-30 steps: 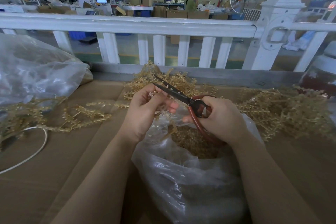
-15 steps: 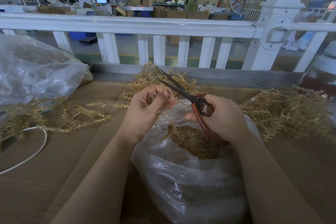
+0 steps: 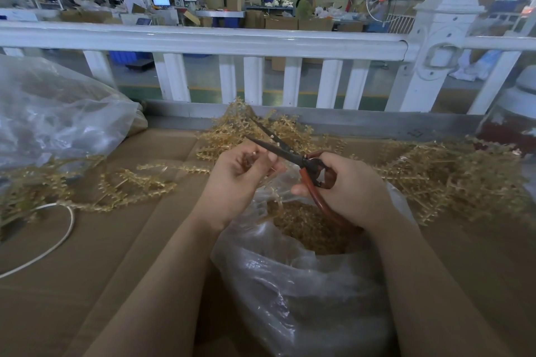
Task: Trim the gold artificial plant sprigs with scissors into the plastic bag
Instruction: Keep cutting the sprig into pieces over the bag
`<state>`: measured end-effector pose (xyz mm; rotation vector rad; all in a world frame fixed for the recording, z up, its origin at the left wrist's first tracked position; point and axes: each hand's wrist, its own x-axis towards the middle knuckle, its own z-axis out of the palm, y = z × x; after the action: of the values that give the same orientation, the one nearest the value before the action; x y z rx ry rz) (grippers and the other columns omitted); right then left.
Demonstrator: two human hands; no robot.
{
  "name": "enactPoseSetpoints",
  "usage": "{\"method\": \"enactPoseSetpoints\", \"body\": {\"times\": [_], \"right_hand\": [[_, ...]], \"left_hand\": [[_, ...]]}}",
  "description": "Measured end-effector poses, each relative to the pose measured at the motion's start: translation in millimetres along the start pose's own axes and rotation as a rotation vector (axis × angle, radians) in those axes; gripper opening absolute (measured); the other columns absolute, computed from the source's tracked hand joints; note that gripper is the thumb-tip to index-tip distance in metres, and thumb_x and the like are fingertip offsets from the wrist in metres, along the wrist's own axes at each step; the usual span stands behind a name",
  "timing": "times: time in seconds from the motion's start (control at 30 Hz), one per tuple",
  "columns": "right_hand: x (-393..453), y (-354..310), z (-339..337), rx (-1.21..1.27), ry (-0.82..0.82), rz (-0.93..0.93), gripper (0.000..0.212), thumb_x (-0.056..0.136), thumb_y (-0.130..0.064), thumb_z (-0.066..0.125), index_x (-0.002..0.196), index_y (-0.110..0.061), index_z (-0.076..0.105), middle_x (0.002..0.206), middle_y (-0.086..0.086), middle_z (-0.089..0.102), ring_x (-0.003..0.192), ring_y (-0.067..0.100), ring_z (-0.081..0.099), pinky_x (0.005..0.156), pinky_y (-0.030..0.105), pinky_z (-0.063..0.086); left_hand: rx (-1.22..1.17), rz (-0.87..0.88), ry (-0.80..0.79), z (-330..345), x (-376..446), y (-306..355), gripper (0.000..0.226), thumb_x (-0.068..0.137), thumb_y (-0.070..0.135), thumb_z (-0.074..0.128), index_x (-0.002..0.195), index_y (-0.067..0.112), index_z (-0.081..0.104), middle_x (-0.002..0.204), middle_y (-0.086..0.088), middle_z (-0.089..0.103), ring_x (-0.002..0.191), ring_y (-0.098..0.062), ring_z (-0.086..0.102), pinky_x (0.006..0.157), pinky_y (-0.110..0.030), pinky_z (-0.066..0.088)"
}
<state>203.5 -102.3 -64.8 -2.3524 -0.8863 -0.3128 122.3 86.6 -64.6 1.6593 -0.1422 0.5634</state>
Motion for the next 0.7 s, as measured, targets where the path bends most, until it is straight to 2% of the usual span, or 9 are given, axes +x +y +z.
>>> {"method": "enactPoseSetpoints", "body": {"times": [0.07,0.13,0.2,0.33,0.57,0.7], "right_hand": [[0.3,-0.8,0.4,0.020,-0.004,0.001,0.057,0.054,-0.106,0.035,0.080,-0.057,0.049,0.072,-0.033,0.058,0.068,-0.010,0.056,0.054,0.014,0.035],[0.6,-2.6,0.9,0.055,-0.016,-0.002,0.054,0.054,-0.105,0.039,0.081,-0.059,0.050,0.085,-0.044,0.057,0.080,-0.017,0.055,0.055,0.015,0.036],[0.8,-4.8,1.0,0.088,-0.023,0.003,0.053,0.053,-0.106,0.039,0.083,-0.064,0.051,0.091,-0.053,0.052,0.086,-0.023,0.052,0.057,0.016,0.037],[0.8,-8.3,0.6,0.167,-0.018,0.016,0.049,0.050,-0.106,0.043,0.087,-0.074,0.049,0.087,-0.050,0.056,0.083,-0.021,0.054,0.058,0.017,0.039],[0.4,-11.3,-0.7,0.187,-0.016,0.026,0.045,0.050,-0.104,0.045,0.084,-0.074,0.051,0.082,-0.047,0.058,0.080,-0.020,0.056,0.059,0.016,0.039],[-0.8,-12.4,-1.6,0.218,0.000,0.044,0.047,0.047,-0.104,0.047,0.084,-0.075,0.052,0.081,-0.045,0.060,0.079,-0.017,0.058,0.058,0.017,0.040]], "left_hand": [[-0.003,-0.004,-0.005,1.8,0.1,-0.8,0.015,0.098,0.013,0.057,0.090,0.006,0.067,0.085,-0.003,0.074,0.085,-0.012,0.070,0.082,-0.024,0.055],[-0.014,-0.002,-0.011,2.5,0.1,-1.3,0.017,0.099,0.012,0.056,0.092,0.001,0.067,0.085,-0.002,0.073,0.086,-0.015,0.069,0.085,-0.028,0.055],[-0.015,0.022,-0.019,2.6,0.1,-1.5,0.020,0.099,0.012,0.055,0.094,-0.004,0.066,0.085,-0.005,0.071,0.083,-0.015,0.066,0.082,-0.026,0.054],[-0.035,0.064,-0.047,4.7,0.1,-0.3,0.022,0.100,0.006,0.051,0.096,-0.013,0.060,0.084,-0.008,0.063,0.080,-0.014,0.060,0.078,-0.023,0.052],[-0.040,0.059,-0.062,5.2,-0.4,1.2,0.018,0.100,0.006,0.050,0.094,-0.005,0.062,0.082,0.001,0.064,0.078,-0.008,0.061,0.077,-0.019,0.050],[-0.036,0.051,-0.047,4.3,-0.1,-0.2,0.018,0.100,0.007,0.051,0.095,-0.008,0.061,0.079,0.007,0.063,0.075,-0.005,0.059,0.074,-0.016,0.047]]}}
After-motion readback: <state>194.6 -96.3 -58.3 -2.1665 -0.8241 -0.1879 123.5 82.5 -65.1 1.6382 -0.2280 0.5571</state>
